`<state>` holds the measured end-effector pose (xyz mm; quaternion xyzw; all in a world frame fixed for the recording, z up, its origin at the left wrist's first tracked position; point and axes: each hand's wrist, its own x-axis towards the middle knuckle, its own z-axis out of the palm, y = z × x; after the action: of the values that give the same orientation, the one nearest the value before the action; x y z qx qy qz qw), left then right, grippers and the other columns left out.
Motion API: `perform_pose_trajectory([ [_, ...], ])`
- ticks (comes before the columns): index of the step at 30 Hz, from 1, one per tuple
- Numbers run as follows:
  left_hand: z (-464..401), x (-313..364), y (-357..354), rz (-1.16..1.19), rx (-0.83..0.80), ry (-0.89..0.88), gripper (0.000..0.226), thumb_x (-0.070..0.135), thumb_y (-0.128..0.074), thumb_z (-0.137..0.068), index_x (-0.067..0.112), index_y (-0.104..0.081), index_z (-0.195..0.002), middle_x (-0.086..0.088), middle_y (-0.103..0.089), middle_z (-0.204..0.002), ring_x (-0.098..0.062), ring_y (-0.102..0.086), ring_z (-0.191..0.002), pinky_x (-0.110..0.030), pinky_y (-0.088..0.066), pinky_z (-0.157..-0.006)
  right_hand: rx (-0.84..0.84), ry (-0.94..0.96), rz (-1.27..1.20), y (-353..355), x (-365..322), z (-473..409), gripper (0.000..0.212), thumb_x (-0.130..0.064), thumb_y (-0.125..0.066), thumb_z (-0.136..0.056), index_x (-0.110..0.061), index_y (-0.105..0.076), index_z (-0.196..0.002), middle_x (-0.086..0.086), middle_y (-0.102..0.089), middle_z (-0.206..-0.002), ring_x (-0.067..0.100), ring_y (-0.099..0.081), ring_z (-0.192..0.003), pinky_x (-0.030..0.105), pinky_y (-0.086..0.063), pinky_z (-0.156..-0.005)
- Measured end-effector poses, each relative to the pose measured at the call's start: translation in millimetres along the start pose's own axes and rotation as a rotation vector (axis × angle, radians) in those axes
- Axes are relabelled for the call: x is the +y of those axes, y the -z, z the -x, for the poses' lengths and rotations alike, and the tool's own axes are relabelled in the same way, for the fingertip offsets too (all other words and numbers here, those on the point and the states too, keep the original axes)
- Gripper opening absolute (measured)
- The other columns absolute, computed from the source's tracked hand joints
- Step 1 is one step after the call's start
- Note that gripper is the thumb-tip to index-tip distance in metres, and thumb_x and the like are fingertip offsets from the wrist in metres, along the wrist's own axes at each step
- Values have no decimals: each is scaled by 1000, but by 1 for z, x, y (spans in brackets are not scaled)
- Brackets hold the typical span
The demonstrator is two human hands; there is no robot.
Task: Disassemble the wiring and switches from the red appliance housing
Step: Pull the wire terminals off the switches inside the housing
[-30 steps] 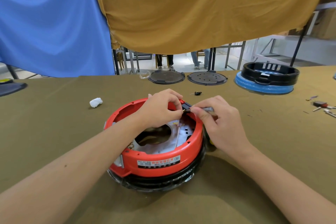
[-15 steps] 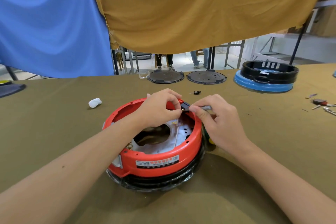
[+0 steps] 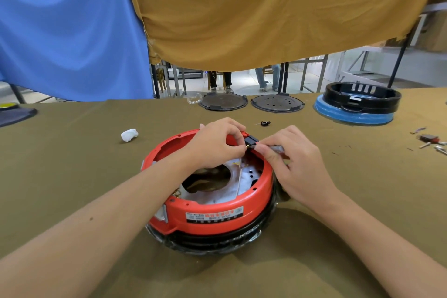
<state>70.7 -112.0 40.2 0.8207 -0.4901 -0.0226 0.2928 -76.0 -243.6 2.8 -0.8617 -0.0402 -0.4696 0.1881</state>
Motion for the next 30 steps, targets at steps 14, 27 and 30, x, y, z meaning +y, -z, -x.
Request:
perform_pose_trajectory([
  [14,0,-1,0,9,-1,-8,11,27,-67,-87,23,-70,-77,21,-53,-123,-7,-50,-120,-63,-22,-114,-25,100,78,0,1,0,21,-20,-64,-95,-3,-74,-88,1,-65,-79,22,-55,-81,27,-45,-75],
  [27,0,-2,0,1,-3,-13,10,26,-67,-88,22,-71,-79,20,-52,-123,-6,-49,-119,-64,-21,-114,-20,-21,-27,-1,3,2,15,-18,-68,-91,-8,-78,-93,-3,-69,-84,17,-57,-87,23,-45,-79],
  [30,0,-2,0,5,-1,-10,11,25,-66,-88,22,-70,-78,20,-53,-122,-7,-50,-120,-64,-22,-113,4,-174,-169,-2,7,2,13,-18,-68,-91,-12,-78,-94,-8,-70,-88,12,-59,-91,25,-47,-82],
])
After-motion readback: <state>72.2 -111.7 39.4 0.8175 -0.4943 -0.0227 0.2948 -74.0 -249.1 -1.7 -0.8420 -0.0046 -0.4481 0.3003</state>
